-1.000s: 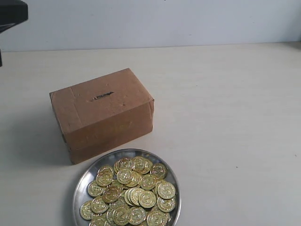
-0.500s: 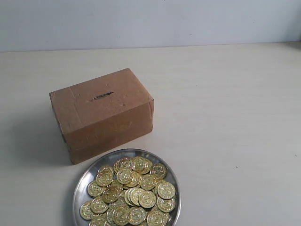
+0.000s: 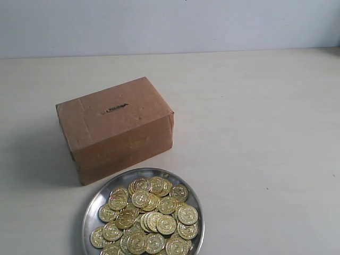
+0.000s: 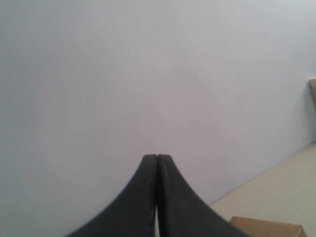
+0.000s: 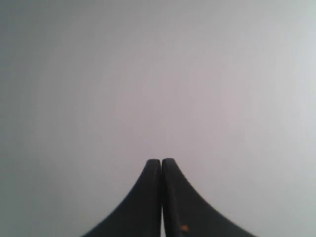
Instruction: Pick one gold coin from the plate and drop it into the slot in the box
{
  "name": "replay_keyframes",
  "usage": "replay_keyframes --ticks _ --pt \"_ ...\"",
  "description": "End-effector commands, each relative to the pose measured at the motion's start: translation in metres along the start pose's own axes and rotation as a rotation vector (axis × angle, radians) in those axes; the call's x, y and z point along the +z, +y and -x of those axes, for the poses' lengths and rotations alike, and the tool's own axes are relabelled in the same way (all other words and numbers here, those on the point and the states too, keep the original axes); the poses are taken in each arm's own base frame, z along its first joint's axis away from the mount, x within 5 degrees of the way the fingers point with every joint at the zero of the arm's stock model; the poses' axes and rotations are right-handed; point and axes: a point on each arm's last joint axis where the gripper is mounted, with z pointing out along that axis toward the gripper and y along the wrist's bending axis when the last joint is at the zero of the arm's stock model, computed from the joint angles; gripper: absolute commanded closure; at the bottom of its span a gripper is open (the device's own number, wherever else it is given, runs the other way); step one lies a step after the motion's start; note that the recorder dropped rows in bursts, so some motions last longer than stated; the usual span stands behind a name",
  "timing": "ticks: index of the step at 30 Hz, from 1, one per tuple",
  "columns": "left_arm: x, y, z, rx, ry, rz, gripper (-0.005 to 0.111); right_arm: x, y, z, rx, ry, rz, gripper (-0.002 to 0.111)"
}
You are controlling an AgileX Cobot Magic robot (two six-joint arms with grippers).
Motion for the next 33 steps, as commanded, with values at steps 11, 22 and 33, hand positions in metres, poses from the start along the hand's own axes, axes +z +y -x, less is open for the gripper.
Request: replay_keyframes --ticks 11,22,33 --pt "0.001 -0.003 -0.01 -0.113 -0.007 -0.002 0.107 -0.042 -0.001 0.02 -0.01 -0.147 -0.036 0.108" --pt "-0.001 0.008 -0.021 -0.971 -0.287 0.079 0.107 -0.042 0.001 0.017 -0.011 -0.119 -0.025 0.108" --pt "-0.003 0.005 -0.061 -1.256 -0.268 0.155 0.107 -0.039 0.006 -0.002 -0.018 0.035 0.034 0.108"
